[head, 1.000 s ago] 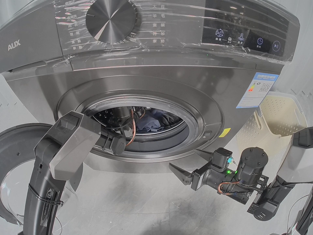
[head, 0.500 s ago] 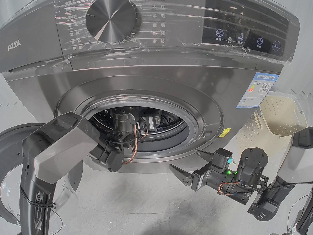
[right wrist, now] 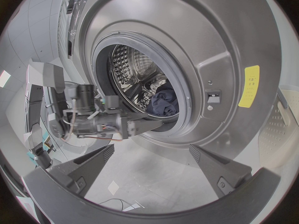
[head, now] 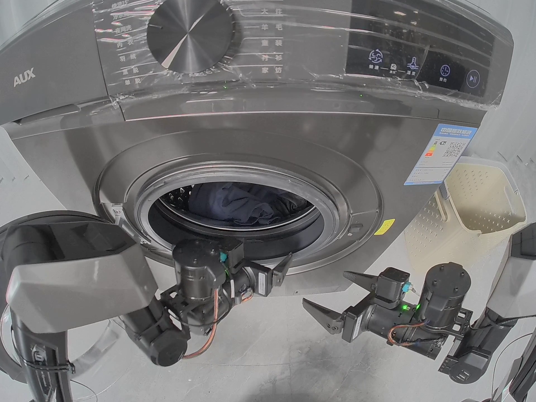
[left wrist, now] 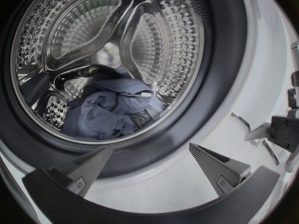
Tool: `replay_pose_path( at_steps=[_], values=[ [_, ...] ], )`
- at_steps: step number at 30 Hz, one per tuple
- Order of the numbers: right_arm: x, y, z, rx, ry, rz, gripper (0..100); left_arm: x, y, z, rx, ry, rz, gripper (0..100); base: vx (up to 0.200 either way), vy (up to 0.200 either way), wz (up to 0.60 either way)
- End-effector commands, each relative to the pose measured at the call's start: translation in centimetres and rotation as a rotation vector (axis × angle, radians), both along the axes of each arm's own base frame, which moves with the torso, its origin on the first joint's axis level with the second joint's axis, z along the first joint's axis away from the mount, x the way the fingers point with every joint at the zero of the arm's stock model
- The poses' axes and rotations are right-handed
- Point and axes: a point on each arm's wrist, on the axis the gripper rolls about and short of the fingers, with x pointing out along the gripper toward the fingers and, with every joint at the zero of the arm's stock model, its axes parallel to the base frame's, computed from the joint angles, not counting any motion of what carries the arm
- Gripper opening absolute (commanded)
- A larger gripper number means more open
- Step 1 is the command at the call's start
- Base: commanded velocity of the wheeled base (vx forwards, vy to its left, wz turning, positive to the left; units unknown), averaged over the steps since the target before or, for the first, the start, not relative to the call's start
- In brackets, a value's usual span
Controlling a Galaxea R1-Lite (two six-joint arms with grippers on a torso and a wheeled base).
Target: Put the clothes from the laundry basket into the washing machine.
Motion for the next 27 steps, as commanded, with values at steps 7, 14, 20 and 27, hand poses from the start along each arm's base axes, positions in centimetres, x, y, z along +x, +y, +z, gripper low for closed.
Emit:
replay_pose_path(
  at_steps=[7,14,20,27],
  values=[
    [-2.4,-3.3,3.4,0.057,-0.076,-0.101,100,-10.3,3.7,4.6,-0.042,-0.053,-0.121,100,0.0,0.0,0.0],
    [-3.6,-6.2,4.7,0.078,-0.114,-0.194,100,-12.5,6.1,6.9,-0.089,-0.103,-0.113,100,0.0,0.0,0.0],
    [-4.5,-9.2,4.4,0.057,-0.097,-0.29,100,-14.7,8.4,7.8,-0.109,-0.126,-0.106,100,-0.133,0.0,0.0],
    [-5.6,-11.3,5.8,0.069,-0.134,-0.366,100,-16.7,10.4,8.2,-0.113,-0.15,-0.094,100,-0.2,0.0,0.0]
  ],
)
